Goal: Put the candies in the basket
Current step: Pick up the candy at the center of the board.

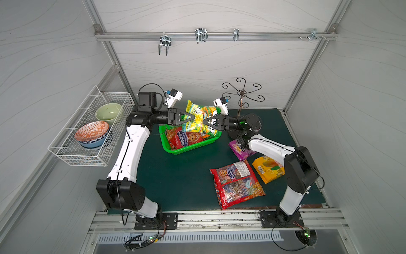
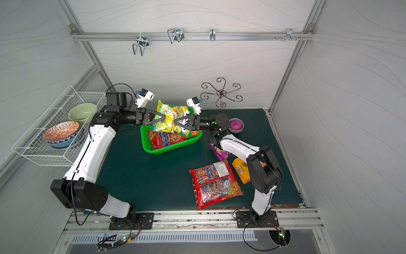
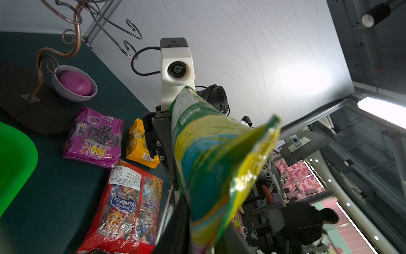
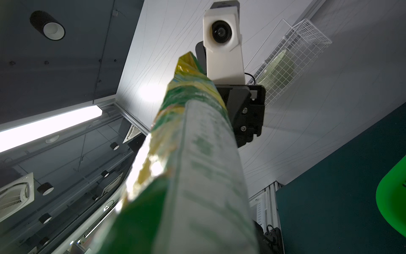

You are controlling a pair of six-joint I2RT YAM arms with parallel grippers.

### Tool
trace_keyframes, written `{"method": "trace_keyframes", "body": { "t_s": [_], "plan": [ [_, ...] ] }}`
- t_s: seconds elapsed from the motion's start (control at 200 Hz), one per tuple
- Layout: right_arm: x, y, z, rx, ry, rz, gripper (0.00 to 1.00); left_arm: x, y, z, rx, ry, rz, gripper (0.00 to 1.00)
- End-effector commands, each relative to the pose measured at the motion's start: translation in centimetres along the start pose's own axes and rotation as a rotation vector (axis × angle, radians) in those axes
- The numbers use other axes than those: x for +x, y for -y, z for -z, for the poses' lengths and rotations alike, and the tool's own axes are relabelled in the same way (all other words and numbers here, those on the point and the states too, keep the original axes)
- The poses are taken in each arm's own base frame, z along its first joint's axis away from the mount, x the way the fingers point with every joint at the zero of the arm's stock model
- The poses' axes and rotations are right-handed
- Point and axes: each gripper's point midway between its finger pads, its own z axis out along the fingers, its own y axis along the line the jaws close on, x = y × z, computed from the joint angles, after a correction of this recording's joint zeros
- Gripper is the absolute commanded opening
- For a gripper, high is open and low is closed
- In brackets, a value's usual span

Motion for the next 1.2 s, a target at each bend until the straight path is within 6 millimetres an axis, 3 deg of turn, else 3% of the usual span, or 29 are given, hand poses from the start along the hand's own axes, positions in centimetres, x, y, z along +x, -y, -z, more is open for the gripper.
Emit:
{"method": "trace_keyframes", "body": {
  "t_s": [0.0,0.085,0.17,0.46,0.565,0.64,0.915,1.196],
  "plan": [
    [-0.2,0.9,0.6,0.075,0.02,-0.001,0.25,-1.0,1.0,1.0,-0.027,0.037,-0.079,0.32],
    [0.4,2.7,1.0,0.171,0.002,-0.031,0.24,-1.3,0.0,1.9,-0.079,0.066,-0.071,0.53],
    [1.2,4.8,1.7,0.283,-0.005,-0.05,0.23,-1.4,-1.5,3.1,-0.16,0.101,-0.072,0.62],
    [2.7,12.5,6.0,0.677,0.074,-0.117,0.26,-0.6,-11.3,8.8,-0.717,0.144,-0.052,0.65],
    [3.1,15.4,7.5,0.822,0.109,-0.098,0.24,0.3,-13.5,10.1,-0.833,0.128,-0.04,0.64],
    [2.8,17.2,8.5,0.903,0.155,-0.104,0.19,0.7,-14.1,10.3,-0.858,0.12,-0.045,0.64],
    [0.9,22.9,11.1,1.156,0.354,-0.118,0.21,2.9,-15.6,10.8,-0.912,0.082,-0.036,0.64],
    [-1.7,26.9,9.7,1.212,0.433,-0.048,0.2,4.7,-16.1,11.3,-0.954,0.031,-0.048,0.64]
  ]
}}
